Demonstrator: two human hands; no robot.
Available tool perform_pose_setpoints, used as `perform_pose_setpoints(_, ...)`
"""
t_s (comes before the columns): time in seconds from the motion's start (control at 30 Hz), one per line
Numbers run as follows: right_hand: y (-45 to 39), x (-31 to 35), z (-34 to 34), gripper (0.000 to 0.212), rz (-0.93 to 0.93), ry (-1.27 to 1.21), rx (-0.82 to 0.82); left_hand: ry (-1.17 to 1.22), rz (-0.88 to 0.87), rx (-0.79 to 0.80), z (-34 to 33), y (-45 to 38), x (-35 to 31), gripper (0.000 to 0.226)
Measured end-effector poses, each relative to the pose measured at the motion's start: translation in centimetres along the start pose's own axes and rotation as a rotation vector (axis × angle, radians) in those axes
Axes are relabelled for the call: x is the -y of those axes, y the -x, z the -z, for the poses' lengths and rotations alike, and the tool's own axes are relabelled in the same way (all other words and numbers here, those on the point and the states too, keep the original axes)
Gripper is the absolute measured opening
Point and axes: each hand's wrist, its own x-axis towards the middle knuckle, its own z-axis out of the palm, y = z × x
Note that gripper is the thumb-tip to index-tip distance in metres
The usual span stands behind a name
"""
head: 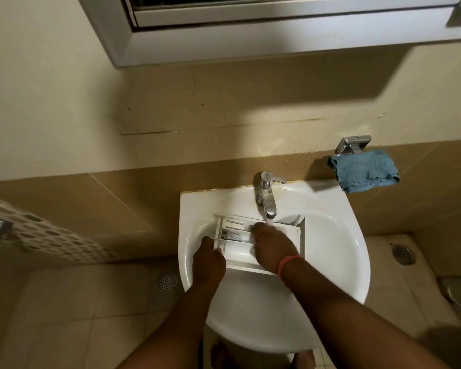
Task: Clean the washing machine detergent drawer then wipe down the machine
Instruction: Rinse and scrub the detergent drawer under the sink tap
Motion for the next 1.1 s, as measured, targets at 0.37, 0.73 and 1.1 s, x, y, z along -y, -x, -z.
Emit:
perform_pose_setpoints(0.37, -0.4, 1.6, 2.4, 0.024, -0.435, -1.200, -0.184, 0.004, 0.018, 0.070, 0.2, 0.8, -0.3, 0.008)
perform_pose_setpoints(0.73, -1.9, 5.6, 1.9, 0.041, 0.019, -0.883, -0.031, 0.053, 0.006, 0.045, -0.9, 2.2, 0.8, 0.002)
perform_pose_setpoints(1.1, 2.4, -0.9, -0.2, 0.067, -0.402, 0.067, 0.115, 0.016, 0.020, -0.025, -1.2, 2.1, 0.1, 0.006)
